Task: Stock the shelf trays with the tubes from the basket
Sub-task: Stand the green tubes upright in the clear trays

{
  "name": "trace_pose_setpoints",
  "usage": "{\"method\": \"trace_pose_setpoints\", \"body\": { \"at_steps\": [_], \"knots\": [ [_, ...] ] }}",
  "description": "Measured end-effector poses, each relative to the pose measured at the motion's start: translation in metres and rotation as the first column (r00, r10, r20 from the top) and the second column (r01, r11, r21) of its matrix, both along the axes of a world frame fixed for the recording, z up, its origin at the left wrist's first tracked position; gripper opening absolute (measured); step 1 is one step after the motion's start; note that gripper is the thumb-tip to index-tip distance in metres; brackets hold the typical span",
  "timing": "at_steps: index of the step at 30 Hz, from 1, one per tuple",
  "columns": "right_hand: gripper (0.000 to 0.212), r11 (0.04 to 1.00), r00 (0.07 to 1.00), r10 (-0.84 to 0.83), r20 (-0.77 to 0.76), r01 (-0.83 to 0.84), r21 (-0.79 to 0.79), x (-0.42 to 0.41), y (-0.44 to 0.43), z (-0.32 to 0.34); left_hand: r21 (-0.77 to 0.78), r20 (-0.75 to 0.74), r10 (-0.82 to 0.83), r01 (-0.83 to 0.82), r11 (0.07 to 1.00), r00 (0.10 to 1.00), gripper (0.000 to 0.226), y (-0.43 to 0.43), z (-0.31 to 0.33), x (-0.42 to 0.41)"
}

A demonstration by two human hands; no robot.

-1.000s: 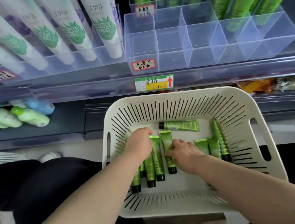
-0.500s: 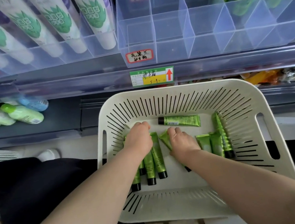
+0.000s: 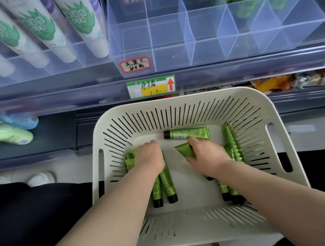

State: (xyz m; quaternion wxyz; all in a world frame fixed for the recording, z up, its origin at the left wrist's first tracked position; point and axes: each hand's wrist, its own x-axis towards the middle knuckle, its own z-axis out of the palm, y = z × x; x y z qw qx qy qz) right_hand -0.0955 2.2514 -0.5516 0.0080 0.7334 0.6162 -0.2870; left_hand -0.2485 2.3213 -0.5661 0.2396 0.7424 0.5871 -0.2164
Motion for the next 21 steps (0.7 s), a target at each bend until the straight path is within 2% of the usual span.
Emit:
{"method": "trace_pose_setpoints", "body": {
  "at_steps": [4,10,16,21],
  "knots": [
    [0.041,0.999,0.999,-0.005,-0.052,0.007,0.037,0.005,-0.005,0.007,-0.094,0.048,0.090,-0.086,0.992,0.995,0.034,-0.006,0.004,0.005],
    [0.034,0.990,0.996,-0.007,-0.085,0.019,0.141,0.011,-0.012,0.028,-0.131,0.247,0.034,-0.001,0.991,0.968,0.037,-0.013,0.030,0.001],
    [0.027,0.946,0.998,-0.030,-0.057,0.046,0.321,0.018,-0.022,0.068,0.057,0.467,0.008,-0.039,0.998,0.884,0.027,-0.018,0.071,0.003],
    [0.032,0.917,0.994,-0.105,-0.023,0.106,0.386,0.028,-0.025,0.111,0.211,0.561,-0.075,-0.055,0.976,0.824,0.022,-0.020,0.120,0.016]
  ]
}}
